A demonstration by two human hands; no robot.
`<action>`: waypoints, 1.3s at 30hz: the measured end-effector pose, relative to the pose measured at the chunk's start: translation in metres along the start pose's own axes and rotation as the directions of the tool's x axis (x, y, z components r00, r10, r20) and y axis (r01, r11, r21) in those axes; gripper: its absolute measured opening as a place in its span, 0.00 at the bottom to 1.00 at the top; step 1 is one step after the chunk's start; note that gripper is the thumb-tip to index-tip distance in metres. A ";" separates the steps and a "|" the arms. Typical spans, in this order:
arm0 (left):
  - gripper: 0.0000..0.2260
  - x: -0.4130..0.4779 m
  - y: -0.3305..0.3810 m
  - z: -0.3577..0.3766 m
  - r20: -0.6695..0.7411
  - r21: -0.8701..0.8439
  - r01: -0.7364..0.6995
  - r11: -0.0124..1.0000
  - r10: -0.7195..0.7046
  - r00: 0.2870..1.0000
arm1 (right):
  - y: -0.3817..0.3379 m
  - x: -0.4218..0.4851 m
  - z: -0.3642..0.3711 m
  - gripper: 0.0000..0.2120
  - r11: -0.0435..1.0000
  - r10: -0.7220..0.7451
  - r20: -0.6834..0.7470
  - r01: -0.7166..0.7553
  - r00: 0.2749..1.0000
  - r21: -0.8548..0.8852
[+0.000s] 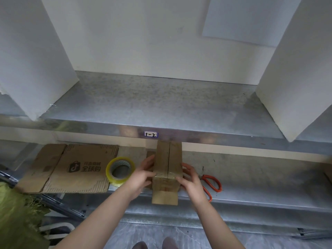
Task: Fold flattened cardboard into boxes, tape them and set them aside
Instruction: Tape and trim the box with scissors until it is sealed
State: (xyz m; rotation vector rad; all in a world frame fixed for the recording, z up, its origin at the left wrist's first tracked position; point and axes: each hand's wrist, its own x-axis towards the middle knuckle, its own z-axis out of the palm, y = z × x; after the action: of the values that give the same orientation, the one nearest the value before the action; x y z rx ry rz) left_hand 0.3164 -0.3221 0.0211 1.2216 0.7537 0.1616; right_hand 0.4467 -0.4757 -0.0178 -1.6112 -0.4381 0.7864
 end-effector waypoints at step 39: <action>0.34 -0.003 -0.026 0.007 -0.051 0.346 -0.130 0.929 0.157 0.986 | -0.005 -0.015 -0.001 0.33 0.978 -0.016 0.000 0.016 1.000 -0.207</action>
State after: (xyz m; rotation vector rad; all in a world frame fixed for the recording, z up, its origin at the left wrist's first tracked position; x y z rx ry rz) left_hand 0.3115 -0.3387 0.0001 1.6113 0.7810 0.2053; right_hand 0.4379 -0.4859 -0.0093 -1.7989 -0.5458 0.7462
